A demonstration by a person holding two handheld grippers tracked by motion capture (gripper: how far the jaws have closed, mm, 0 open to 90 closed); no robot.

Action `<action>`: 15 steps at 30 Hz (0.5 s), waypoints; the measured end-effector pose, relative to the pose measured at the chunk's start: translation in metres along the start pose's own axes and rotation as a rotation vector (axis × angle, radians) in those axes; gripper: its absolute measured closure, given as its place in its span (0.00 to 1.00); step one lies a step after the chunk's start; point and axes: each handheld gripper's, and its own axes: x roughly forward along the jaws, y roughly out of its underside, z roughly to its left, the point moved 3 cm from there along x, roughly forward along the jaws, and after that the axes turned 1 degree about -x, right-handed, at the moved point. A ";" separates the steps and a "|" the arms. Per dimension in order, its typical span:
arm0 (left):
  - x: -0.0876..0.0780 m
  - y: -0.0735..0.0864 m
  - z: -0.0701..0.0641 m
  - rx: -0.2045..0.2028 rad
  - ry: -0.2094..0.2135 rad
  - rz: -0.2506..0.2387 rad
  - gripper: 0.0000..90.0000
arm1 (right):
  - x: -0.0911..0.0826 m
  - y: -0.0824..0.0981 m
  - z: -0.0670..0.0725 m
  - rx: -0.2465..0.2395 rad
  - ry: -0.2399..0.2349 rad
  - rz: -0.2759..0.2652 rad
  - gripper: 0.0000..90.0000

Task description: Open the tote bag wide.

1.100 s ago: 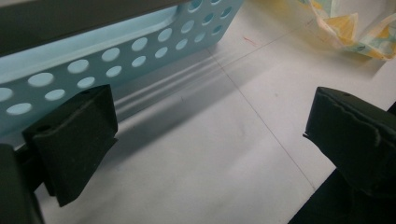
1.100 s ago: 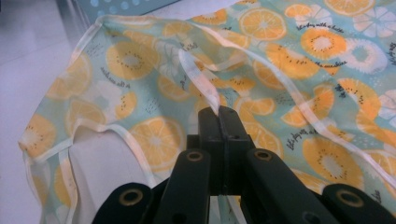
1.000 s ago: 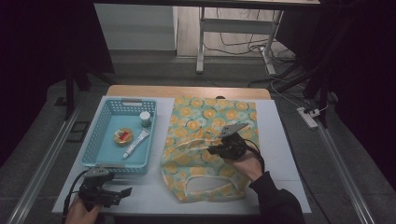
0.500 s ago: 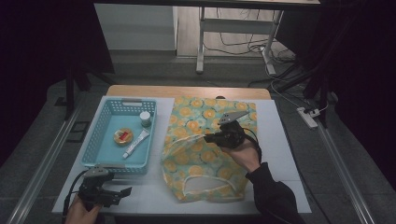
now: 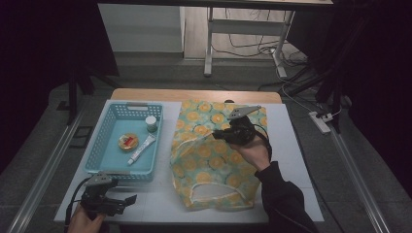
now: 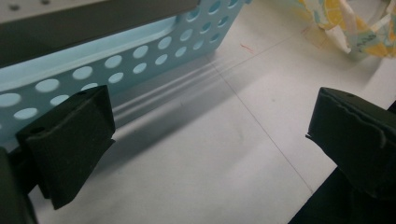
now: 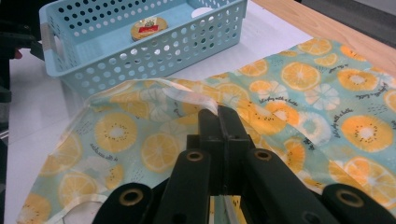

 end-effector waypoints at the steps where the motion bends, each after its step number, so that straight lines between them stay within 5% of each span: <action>1: 0.000 0.000 -0.001 0.008 -0.003 0.001 0.01 | 0.000 -0.001 0.000 -0.001 0.002 -0.002 1.00; 15: -0.002 0.001 -0.002 0.023 0.021 -0.016 0.00 | -0.011 -0.015 0.001 -0.013 0.021 -0.066 1.00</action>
